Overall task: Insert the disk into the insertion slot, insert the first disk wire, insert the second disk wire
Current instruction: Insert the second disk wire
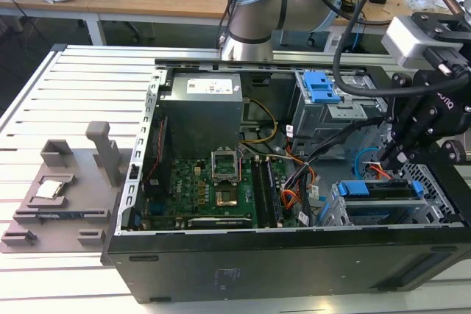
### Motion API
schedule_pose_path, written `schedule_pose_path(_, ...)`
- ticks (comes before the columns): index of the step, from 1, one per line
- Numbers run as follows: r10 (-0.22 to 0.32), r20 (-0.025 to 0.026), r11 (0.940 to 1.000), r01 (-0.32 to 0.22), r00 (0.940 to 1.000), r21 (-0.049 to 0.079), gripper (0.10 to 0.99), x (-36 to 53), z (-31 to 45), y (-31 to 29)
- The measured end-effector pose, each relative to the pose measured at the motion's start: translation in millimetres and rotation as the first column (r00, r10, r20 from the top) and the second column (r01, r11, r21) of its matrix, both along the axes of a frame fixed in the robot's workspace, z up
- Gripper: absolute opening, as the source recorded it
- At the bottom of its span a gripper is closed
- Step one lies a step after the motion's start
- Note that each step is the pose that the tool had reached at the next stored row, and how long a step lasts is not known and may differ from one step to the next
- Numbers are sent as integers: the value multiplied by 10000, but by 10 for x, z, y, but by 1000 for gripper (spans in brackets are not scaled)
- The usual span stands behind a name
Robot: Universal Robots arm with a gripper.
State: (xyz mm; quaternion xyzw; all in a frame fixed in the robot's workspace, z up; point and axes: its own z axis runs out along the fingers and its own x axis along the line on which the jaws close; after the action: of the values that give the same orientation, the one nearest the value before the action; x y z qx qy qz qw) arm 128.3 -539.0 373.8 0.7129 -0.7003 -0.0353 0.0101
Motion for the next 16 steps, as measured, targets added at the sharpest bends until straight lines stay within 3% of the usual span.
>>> schedule_pose_path(16,-5,1,10000,5,10000,0,161,0,-67,0)
